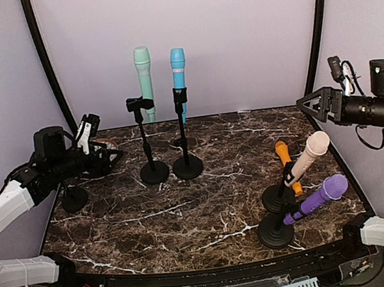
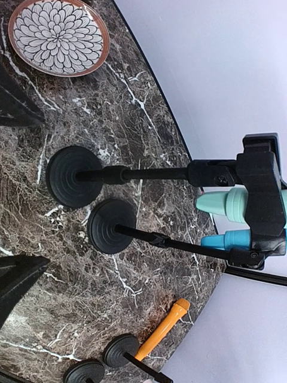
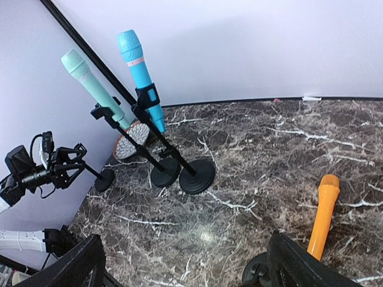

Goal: Remove the microphone from the stand

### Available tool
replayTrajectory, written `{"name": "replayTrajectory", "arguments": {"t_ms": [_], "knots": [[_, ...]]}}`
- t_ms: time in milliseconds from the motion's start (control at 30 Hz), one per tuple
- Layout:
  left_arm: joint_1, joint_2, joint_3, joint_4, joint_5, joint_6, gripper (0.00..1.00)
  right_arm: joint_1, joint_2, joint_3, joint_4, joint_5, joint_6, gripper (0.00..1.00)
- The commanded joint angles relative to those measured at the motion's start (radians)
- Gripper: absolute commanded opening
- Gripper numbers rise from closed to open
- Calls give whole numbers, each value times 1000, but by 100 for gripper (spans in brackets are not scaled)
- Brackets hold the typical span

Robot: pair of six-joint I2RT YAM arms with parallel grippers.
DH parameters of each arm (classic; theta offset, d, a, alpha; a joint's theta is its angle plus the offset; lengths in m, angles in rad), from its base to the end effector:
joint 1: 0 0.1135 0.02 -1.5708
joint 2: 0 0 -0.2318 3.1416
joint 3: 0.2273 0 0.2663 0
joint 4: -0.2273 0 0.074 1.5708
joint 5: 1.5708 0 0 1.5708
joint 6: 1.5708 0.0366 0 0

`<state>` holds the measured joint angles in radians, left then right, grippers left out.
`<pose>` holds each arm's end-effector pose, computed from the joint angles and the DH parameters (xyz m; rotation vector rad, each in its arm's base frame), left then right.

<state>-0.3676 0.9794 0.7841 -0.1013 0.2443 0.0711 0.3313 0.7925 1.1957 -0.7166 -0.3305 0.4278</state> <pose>0.2410 -0.1023 0.2824 0.5737 1.7912 -0.4322 0.1623 0.0684 0.4021 -0.1413 1.9473 0.8224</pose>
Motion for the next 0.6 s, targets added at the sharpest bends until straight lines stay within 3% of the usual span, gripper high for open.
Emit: {"name": "replayTrajectory", "arguments": {"t_ms": [0, 200, 567], "knots": [[-2, 26, 0, 32, 29, 13, 75, 28, -56, 9, -135, 21, -32, 95], [-2, 18, -23, 43, -8, 28, 75, 29, -98, 19, -262, 30, -73, 95], [-2, 47, -22, 27, -49, 42, 76, 29, -101, 42, -333, -6, -138, 94]]}}
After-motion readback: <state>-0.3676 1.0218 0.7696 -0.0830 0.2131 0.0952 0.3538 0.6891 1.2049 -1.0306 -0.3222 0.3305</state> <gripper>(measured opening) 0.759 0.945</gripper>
